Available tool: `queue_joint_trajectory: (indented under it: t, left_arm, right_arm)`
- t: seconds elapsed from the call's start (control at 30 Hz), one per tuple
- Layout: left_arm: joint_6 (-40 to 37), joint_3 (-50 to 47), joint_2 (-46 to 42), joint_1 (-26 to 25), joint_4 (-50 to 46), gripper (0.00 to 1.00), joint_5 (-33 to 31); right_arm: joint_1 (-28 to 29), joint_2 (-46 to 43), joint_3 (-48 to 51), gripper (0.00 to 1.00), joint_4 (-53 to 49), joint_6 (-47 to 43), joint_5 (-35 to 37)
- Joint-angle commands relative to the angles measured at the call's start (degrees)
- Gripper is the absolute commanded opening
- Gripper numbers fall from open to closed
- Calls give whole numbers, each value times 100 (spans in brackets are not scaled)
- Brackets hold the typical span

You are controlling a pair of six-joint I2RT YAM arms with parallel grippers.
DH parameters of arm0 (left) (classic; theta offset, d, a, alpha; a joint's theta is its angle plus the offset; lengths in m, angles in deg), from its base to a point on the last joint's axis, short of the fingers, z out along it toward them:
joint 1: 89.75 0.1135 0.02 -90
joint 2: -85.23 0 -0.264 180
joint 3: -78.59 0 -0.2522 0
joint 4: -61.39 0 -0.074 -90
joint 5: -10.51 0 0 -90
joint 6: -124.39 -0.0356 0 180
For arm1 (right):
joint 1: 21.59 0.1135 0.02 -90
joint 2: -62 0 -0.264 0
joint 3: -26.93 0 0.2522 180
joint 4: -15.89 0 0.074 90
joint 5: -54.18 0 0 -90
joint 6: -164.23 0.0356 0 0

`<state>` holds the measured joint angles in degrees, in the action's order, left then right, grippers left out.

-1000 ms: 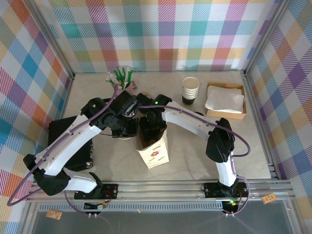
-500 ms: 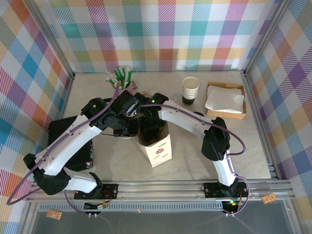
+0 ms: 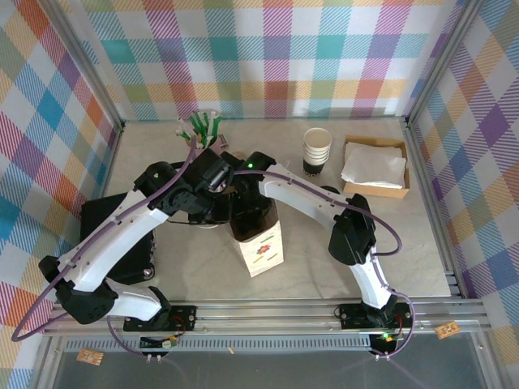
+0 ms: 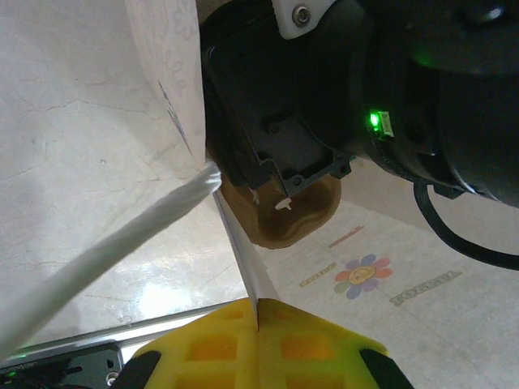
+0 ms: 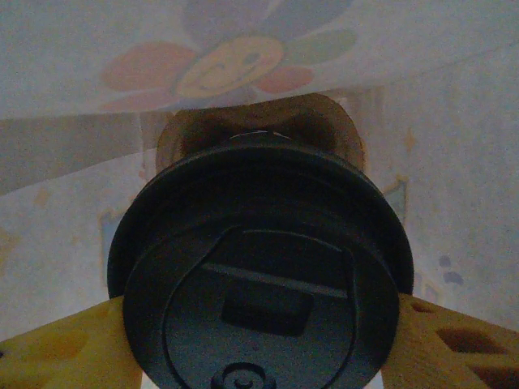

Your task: Pack the takeout coffee

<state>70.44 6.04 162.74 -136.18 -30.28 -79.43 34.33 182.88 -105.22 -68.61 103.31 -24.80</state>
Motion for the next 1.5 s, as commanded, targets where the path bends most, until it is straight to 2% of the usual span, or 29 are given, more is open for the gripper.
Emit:
queue_joint_trajectory:
  t: [0.0,0.4,0.53,0.97,1.47]
  left_arm:
    - [-202,206,53,-78,527,0,251]
    - [-211,161,32,-77,527,0,249]
    - [-195,128,21,-76,524,0,234]
    - [-112,97,142,-76,303,0,83]
    - [85,-53,182,-83,148,0,8]
  right_arm:
    - [304,235,-133,62,-172,-9,96]
    - [314,208,-539,82,-395,63,149]
    - [316,208,-598,86,-436,85,98]
    - [436,197,-957,88,-710,183,-82]
    - [597,-10,-914,87,-713,349,-449]
